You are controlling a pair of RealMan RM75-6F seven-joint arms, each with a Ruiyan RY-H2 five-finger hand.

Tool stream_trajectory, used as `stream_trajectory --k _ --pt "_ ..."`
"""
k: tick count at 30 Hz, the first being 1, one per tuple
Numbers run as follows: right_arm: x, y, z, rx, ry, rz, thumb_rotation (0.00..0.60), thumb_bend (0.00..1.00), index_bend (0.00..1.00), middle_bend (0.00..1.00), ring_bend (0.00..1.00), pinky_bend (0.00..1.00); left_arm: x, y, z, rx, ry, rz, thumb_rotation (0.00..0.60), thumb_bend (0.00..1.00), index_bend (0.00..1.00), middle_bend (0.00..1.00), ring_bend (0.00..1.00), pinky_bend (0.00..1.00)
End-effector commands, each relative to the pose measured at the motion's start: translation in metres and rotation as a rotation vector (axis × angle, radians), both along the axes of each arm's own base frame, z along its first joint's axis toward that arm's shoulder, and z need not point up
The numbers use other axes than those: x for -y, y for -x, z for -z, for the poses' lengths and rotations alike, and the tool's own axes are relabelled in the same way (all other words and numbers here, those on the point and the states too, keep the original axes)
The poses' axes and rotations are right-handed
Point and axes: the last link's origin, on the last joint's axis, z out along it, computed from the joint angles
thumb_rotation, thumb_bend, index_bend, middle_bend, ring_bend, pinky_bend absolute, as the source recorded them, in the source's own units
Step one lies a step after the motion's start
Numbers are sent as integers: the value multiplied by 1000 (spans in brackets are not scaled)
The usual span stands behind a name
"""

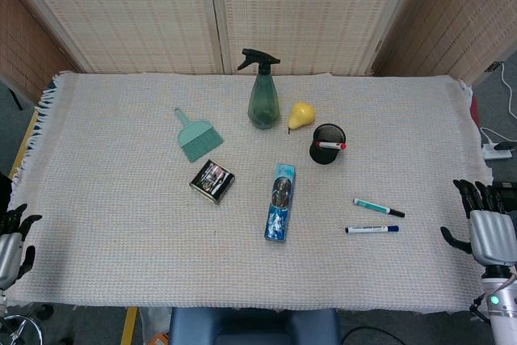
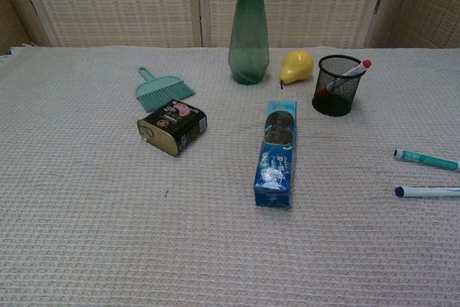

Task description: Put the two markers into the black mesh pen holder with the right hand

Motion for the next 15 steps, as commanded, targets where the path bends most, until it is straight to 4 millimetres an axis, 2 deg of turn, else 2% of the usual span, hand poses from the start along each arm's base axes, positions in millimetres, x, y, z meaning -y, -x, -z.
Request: stream_trajectory --k 1,5,15 --pt "0 2 0 -1 -4 12 600 176 86 74 3 0 -1 1 0 0 -2 -2 600 508 220 0 11 273" --pt "1 5 1 -3 -21 28 600 176 94 74 4 0 -1 0 -1 1 -6 3 600 507 220 0 11 273" --pt "1 -4 8 27 -50 -8 600 176 194 75 10 0 0 -4 -1 2 -5 16 600 507 220 0 11 273"
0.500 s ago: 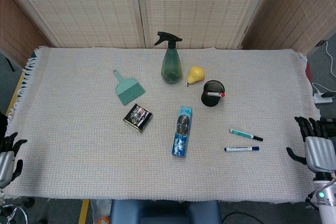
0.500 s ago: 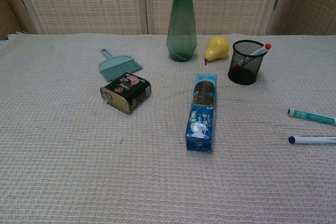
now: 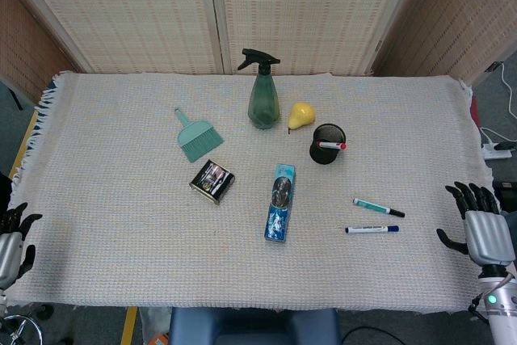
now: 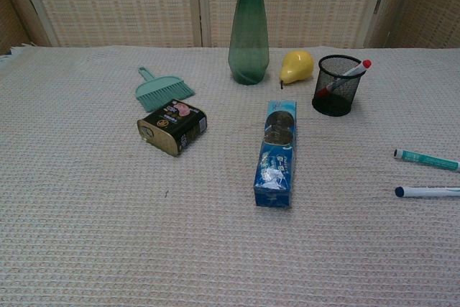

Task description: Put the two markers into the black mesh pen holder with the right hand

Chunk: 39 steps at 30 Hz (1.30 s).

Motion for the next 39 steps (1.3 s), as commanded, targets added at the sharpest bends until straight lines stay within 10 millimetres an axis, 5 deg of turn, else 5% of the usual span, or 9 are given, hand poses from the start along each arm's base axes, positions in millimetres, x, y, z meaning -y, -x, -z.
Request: stream_trajectory --k 1,13,26,39 --pt "0 -3 6 16 -21 -13 600 176 225 75 16 0 0 0 0 0 1 2 600 507 220 0 11 274" --pt "5 -25 41 6 -130 -70 600 176 371 75 46 0 3 -4 -3 12 -11 9 600 507 220 0 12 273" --pt "46 -77 85 -134 -393 -163 600 176 377 75 63 0 4 -6 -4 13 -10 18 600 507 220 0 11 273" --pt "57 -70 106 -208 -462 -99 600 176 367 75 63 0 4 -5 -5 15 -14 15 600 506 220 0 12 273"
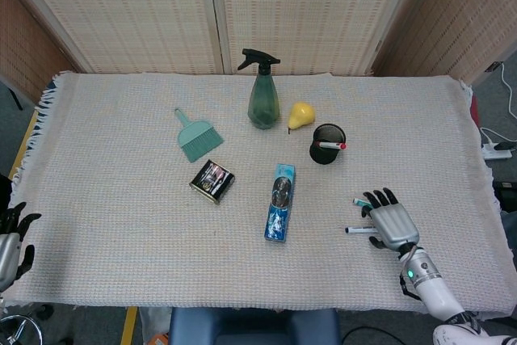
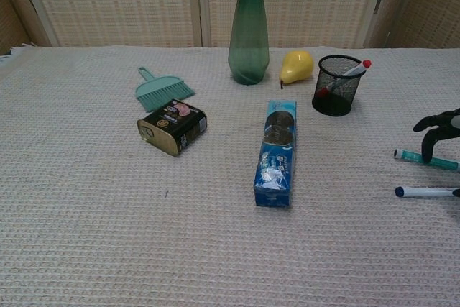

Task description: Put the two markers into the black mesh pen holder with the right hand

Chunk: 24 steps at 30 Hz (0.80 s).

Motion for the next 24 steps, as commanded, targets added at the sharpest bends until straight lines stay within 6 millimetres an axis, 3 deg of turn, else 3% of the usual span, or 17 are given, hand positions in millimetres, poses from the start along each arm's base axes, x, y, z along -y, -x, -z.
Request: stream_trajectory --k 1,9,14,24 --pt "3 2 6 5 -2 9 600 176 368 75 63 0 0 0 0 0 -1 -2 600 507 220 0 12 273" --pt "10 4 18 11 -7 15 600 176 378 75 72 0 -1 2 1 -1 4 -10 600 506 220 0 11 273" --pt "16 -4 34 34 -40 10 600 176 389 75 77 0 -2 4 0 2 -1 -17 600 506 220 0 11 273" --pt "20 -12 47 49 -46 4 600 176 454 75 89 0 -2 5 -2 7 -6 -20 600 505 220 0 11 273"
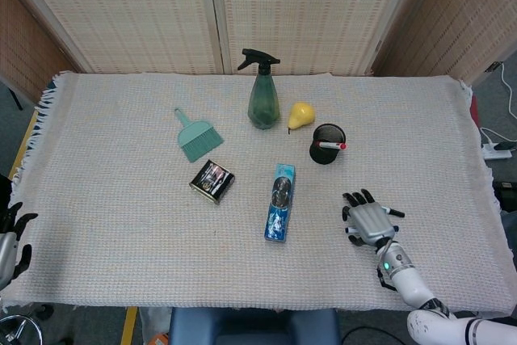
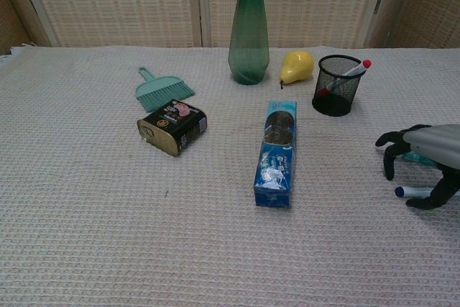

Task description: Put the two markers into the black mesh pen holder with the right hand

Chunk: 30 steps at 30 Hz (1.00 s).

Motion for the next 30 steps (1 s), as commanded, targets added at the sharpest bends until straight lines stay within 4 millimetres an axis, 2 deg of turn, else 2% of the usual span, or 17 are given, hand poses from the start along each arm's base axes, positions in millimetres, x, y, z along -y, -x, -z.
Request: stream_trajectory --k 1,9,21,30 --pt "2 0 1 -1 11 0 600 177 464 75 91 0 0 0 0 1 -1 0 600 504 220 0 11 273" --pt "3 1 -3 -4 36 5 600 222 520 79 106 0 0 -1 0 1 -1 4 600 506 223 0 11 273" --pt "4 4 0 -31 26 5 600 228 535 80 106 0 0 0 -2 2 -9 2 600 506 223 0 11 274" --pt "5 4 1 -31 33 1 600 228 628 118 132 0 1 -1 -3 3 -15 4 600 506 223 0 13 275"
